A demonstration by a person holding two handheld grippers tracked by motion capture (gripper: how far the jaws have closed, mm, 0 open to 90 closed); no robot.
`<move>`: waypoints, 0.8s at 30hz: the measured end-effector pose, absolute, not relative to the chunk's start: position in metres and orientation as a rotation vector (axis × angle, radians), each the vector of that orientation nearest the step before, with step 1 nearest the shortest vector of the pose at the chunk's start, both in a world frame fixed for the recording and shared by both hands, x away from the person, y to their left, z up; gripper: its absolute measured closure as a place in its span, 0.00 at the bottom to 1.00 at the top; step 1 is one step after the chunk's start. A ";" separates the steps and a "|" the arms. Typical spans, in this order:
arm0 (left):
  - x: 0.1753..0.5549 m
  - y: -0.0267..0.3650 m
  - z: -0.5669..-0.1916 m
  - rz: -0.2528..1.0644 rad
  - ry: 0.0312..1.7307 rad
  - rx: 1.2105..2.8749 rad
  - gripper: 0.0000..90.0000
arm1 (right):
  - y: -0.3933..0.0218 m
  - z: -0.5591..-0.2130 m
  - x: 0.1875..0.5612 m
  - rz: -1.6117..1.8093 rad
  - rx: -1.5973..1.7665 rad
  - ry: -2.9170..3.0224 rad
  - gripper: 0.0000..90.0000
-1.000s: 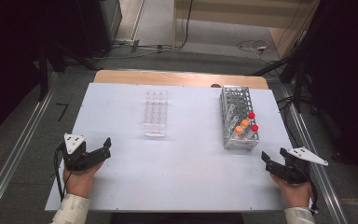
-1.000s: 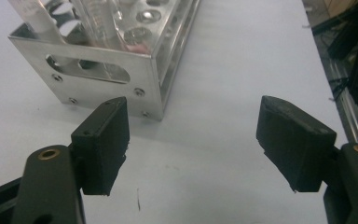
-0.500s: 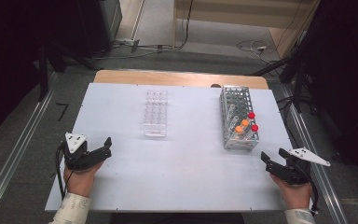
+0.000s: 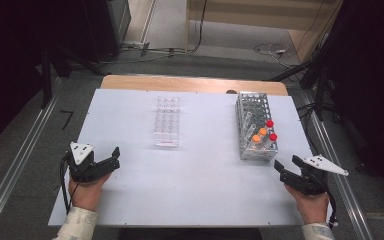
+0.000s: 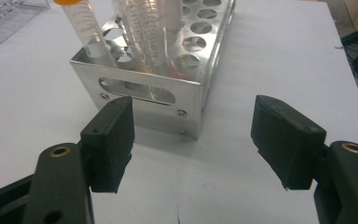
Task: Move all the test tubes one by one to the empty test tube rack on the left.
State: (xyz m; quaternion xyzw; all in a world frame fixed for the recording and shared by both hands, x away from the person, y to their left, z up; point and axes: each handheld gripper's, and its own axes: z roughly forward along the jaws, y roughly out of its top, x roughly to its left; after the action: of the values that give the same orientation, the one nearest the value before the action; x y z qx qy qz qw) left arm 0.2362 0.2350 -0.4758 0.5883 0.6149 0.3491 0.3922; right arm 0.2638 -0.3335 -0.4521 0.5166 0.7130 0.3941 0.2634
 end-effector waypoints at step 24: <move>0.237 0.234 -0.476 0.895 1.563 1.493 0.07 | -0.309 -0.448 0.290 1.082 1.309 1.962 0.55</move>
State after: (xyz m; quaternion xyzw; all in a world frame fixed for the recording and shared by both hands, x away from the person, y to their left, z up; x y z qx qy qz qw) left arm 0.2366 0.2335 -0.4763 0.5876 0.6152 0.3523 0.3902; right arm 0.2904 -0.3085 -0.4485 0.4856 0.7281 0.4015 0.2700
